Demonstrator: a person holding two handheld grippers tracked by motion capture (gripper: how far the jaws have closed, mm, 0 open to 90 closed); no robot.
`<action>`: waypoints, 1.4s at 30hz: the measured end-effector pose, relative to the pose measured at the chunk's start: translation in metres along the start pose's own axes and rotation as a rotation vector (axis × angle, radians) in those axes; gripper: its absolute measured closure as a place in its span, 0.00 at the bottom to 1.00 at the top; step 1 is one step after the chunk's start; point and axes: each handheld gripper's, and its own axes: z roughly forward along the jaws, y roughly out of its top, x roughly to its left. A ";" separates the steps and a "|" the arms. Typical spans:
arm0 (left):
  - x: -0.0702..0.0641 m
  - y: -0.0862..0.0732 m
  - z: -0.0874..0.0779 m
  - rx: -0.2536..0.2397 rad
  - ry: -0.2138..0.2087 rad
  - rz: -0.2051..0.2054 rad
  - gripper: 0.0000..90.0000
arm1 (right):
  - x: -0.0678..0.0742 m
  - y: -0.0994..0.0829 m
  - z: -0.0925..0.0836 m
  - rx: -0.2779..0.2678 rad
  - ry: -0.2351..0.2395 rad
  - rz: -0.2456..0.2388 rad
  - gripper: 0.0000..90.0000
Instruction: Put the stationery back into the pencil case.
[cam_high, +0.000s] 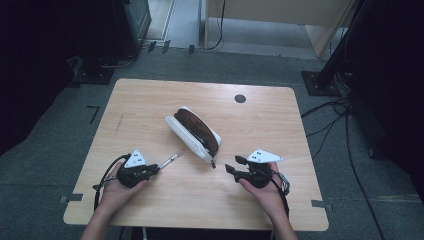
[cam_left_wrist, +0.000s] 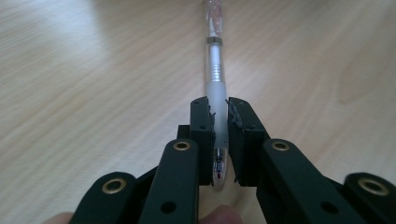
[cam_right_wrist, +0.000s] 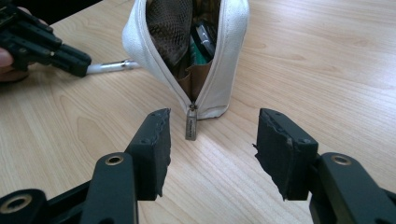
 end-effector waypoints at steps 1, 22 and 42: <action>-0.003 -0.001 -0.001 -0.008 -0.003 0.006 0.91 | 0.000 -0.001 0.000 0.002 0.005 -0.001 0.51; -0.041 0.007 0.012 0.027 -0.272 0.199 0.91 | 0.015 -0.018 0.034 0.100 0.253 -0.122 0.59; -0.039 0.004 0.013 0.013 -0.290 0.186 0.91 | 0.029 -0.012 0.070 0.106 0.326 -0.279 0.68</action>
